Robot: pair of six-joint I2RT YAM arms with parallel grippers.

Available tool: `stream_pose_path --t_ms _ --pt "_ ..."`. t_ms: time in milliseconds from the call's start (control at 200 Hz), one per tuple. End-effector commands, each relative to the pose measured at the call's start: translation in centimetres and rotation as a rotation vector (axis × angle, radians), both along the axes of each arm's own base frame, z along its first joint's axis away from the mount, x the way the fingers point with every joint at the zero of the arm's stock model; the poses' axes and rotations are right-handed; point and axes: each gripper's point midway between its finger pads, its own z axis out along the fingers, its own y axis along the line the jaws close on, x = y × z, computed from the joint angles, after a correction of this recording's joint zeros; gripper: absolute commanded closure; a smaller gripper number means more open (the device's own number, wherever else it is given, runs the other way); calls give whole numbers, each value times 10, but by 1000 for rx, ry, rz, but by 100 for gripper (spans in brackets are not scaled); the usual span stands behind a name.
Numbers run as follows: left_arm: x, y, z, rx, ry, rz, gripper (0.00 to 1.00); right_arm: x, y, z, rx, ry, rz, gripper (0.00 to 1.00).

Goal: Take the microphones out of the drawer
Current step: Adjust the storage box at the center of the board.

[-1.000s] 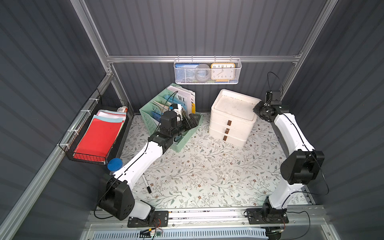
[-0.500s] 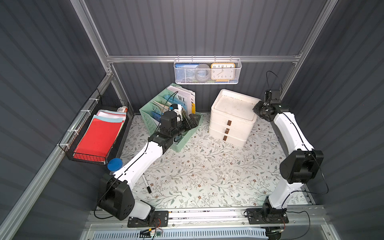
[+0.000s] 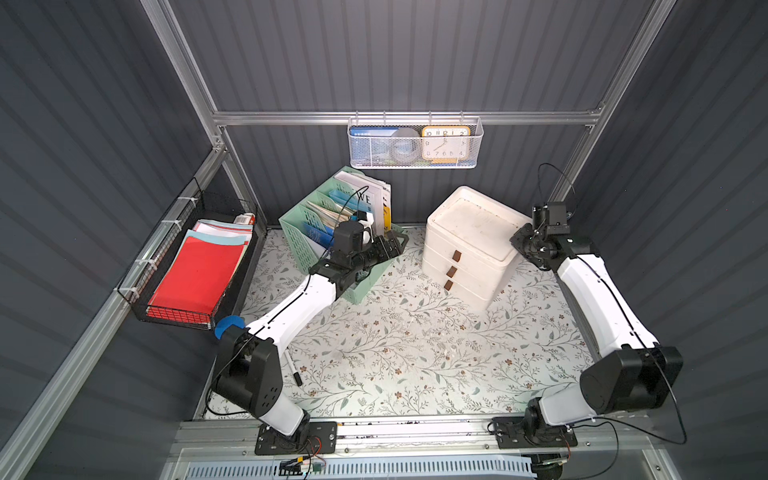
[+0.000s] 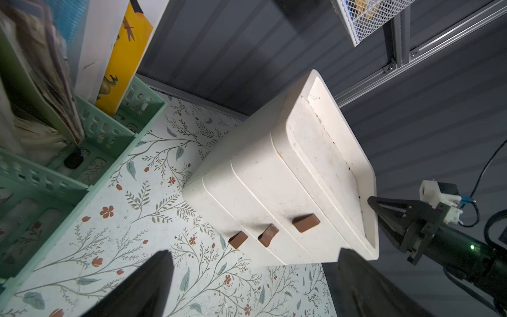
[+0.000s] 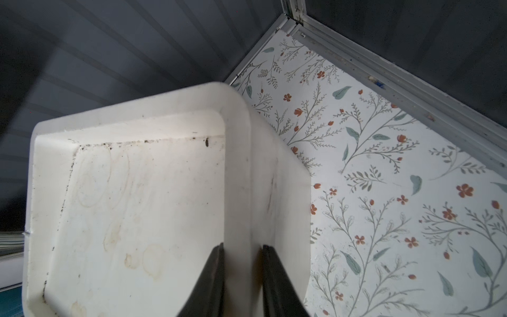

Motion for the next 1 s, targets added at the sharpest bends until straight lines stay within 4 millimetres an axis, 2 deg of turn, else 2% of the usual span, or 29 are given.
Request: stream_pose_path --t_ms 0,150,235,385,490,625,830,995 --pt "1 -10 19 -42 -22 -43 1 -40 37 -21 96 114 71 99" --pt "4 -16 14 -45 -2 -67 1 -59 52 -6 110 80 122 65" --pt "6 -18 13 -46 5 -72 1 -64 47 8 51 41 160 55" --pt "7 -20 12 -43 14 -80 1 -70 25 42 -139 -24 215 21" --pt "7 -21 9 -43 24 -84 1 -61 17 62 -257 -64 300 10" --pt "7 -23 4 -54 51 -92 1 -41 13 73 -320 -45 435 8" --pt "5 -24 -7 -62 100 -87 1 2 22 63 -326 23 685 10" --pt "1 -20 -11 -47 116 -77 1 28 32 58 -307 30 838 10"
